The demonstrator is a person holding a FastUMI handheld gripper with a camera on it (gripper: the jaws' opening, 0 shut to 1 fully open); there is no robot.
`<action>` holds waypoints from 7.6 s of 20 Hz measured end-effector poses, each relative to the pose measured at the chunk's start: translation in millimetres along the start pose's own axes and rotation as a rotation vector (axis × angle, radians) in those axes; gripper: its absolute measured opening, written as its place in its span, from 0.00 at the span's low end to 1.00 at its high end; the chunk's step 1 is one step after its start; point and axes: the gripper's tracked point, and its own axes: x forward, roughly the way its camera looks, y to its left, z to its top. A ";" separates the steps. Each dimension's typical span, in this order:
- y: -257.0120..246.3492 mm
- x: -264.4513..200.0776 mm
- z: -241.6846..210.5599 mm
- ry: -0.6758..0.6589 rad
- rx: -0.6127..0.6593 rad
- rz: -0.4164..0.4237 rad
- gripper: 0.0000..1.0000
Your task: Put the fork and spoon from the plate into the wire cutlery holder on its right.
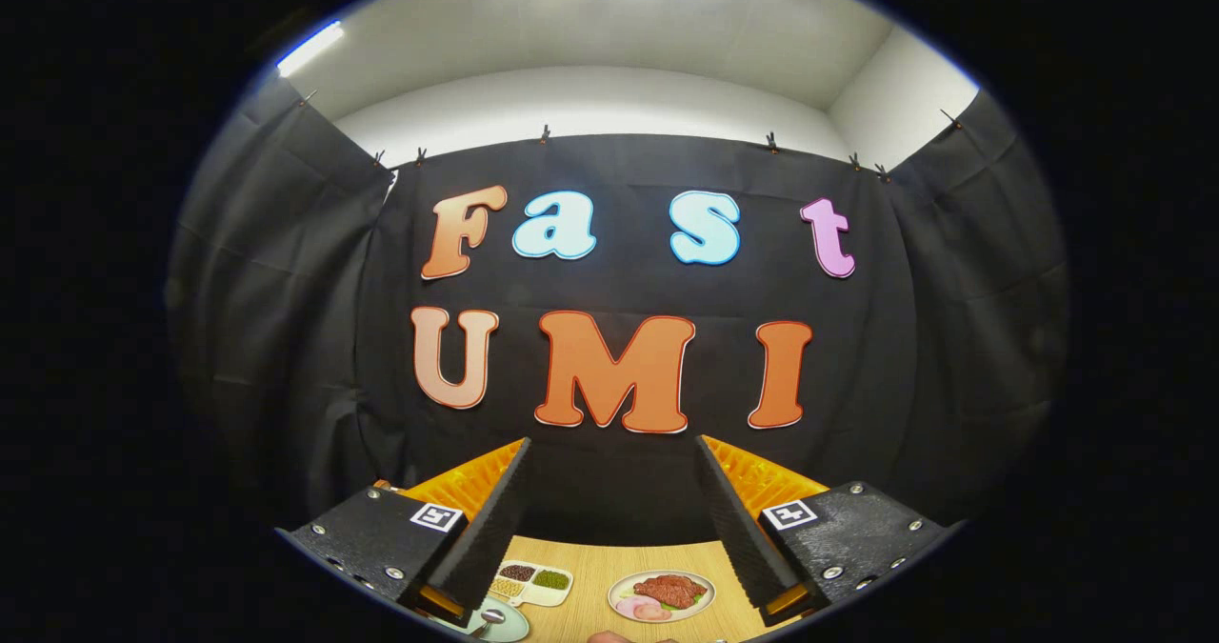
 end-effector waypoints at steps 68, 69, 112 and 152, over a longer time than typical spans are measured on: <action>172.8 -86.3 -434.9 1.469 0.115 0.186 0.04; 167.6 -84.5 -427.8 1.449 0.118 0.182 0.04; -116.2 -185.4 -363.8 1.404 0.297 -0.206 0.08; 146.5 23.6 -149.0 0.297 0.071 0.178 0.97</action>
